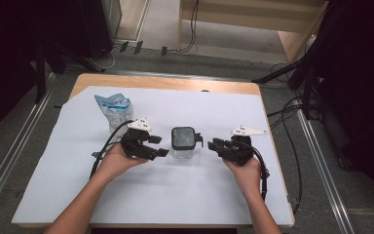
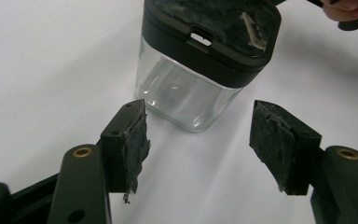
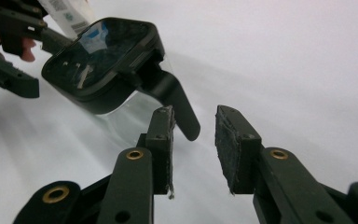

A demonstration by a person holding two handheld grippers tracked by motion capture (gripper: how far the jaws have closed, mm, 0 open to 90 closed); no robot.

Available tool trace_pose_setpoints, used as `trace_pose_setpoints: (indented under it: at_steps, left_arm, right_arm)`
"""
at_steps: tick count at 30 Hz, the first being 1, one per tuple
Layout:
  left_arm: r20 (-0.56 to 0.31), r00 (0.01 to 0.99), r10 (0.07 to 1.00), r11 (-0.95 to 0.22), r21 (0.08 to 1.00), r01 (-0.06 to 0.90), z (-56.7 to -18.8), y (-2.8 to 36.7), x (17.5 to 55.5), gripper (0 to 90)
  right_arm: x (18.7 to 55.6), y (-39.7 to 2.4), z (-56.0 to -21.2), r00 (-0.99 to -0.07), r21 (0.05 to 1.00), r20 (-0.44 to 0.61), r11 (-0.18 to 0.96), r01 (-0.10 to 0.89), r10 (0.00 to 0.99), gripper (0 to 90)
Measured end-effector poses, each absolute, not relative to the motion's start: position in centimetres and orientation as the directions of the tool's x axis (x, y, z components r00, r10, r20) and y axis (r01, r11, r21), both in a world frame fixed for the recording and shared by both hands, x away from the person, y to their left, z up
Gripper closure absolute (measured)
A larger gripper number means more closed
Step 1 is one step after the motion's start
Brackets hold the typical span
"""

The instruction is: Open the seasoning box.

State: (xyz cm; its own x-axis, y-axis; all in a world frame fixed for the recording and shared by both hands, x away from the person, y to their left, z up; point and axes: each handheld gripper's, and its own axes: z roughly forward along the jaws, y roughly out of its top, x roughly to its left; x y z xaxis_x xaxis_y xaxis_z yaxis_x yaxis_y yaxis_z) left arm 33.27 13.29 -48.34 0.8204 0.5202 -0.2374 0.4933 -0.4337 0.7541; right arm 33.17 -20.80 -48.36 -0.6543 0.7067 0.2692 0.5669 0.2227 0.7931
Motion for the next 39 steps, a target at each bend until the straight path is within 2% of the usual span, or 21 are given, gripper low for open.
trace_pose_setpoints:
  at_steps: [2,4,7,11,14,17,24,29,39]
  left_arm:
    - [-0.234,0.828,0.509,-0.464,0.736,0.493,-48.2,13.0,33.6,31.5]
    - [-0.228,0.832,0.506,-0.479,0.728,0.491,-48.2,12.9,33.7,31.1]
    - [-0.242,0.839,0.487,-0.470,0.737,0.485,-47.9,12.9,34.0,27.4]
    - [-0.244,0.860,0.448,-0.470,0.754,0.459,-47.4,12.6,34.6,22.1]
    - [-0.204,0.881,0.427,-0.503,0.756,0.419,-46.8,12.1,35.2,20.1]
    - [-0.224,0.894,0.388,-0.501,0.762,0.409,-46.8,11.7,35.9,16.3]
    - [-0.214,0.904,0.370,-0.537,0.745,0.396,-47.6,10.7,36.3,9.9]
    - [-0.210,0.906,0.366,-0.548,0.738,0.393,-48.1,10.5,36.7,13.8]
    - [-0.216,0.907,0.362,-0.523,0.758,0.390,-48.8,10.0,37.1,13.8]
  right_arm:
    - [33.4,-20.8,-48.6,-0.645,0.787,0.266,0.225,0.575,0.716,77.3]
    - [33.4,-20.8,-48.6,-0.642,0.785,0.265,0.226,0.577,0.719,79.5]
    - [33.4,-20.7,-48.5,-0.635,0.783,0.265,0.222,0.581,0.726,90.0]
    - [33.4,-20.6,-48.5,-0.637,0.780,0.265,0.228,0.583,0.724,90.0]
    - [33.5,-20.4,-48.5,-0.638,0.778,0.270,0.227,0.586,0.721,90.0]
    - [33.6,-20.1,-48.5,-0.645,0.777,0.264,0.238,0.583,0.717,90.0]
    - [33.7,-19.3,-48.7,-0.654,0.773,0.264,0.250,0.583,0.709,90.0]
    - [33.8,-18.9,-48.9,-0.655,0.768,0.268,0.254,0.588,0.706,90.0]
    - [34.2,-18.7,-49.2,-0.651,0.764,0.267,0.256,0.592,0.710,90.0]
